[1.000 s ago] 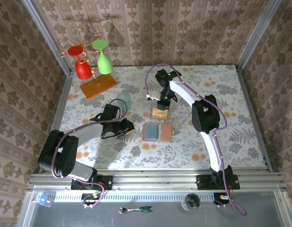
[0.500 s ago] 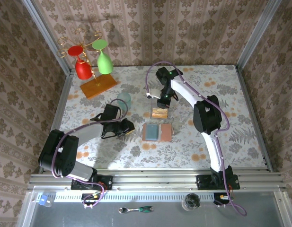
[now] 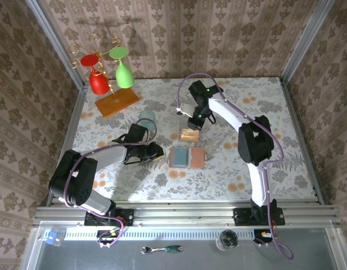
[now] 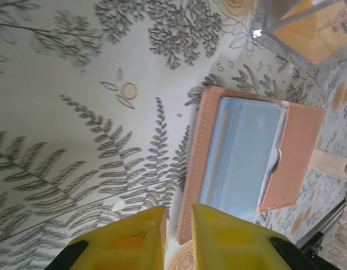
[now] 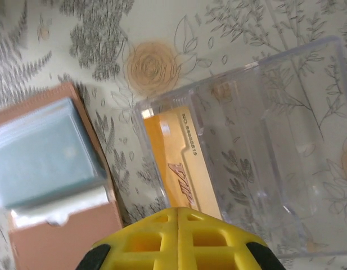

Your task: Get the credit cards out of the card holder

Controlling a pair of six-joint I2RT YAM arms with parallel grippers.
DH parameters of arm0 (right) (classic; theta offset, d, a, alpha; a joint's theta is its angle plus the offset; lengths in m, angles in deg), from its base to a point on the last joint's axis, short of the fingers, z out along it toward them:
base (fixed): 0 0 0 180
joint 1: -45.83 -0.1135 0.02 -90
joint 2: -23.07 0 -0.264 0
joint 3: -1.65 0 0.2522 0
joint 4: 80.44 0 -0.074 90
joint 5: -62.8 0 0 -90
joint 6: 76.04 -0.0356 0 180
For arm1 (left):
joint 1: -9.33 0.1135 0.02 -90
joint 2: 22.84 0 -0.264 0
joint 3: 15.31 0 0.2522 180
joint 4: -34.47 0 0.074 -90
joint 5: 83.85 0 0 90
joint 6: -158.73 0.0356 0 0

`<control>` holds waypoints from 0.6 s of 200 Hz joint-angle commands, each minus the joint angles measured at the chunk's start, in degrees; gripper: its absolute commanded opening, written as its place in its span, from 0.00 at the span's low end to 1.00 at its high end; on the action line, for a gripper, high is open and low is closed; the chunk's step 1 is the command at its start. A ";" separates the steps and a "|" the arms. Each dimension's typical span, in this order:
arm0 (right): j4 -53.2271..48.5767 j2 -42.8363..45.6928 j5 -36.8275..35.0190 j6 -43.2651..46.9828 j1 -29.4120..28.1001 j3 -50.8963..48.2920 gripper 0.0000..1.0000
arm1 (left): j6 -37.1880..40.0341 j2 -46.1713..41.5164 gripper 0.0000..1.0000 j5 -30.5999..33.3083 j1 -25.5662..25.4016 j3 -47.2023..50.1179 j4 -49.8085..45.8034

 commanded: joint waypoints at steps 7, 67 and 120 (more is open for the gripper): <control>14.48 8.28 3.08 -17.75 -0.93 -9.60 0.01 | -0.98 1.91 0.18 -0.36 -0.81 -2.23 1.62; 30.26 18.97 -0.12 -50.92 -3.97 -27.13 0.00 | -0.28 4.73 0.16 -1.08 -2.13 -3.93 2.72; 36.95 24.97 1.62 -67.60 -7.47 -37.81 0.00 | -0.42 7.34 0.16 -2.95 -3.08 -5.06 4.70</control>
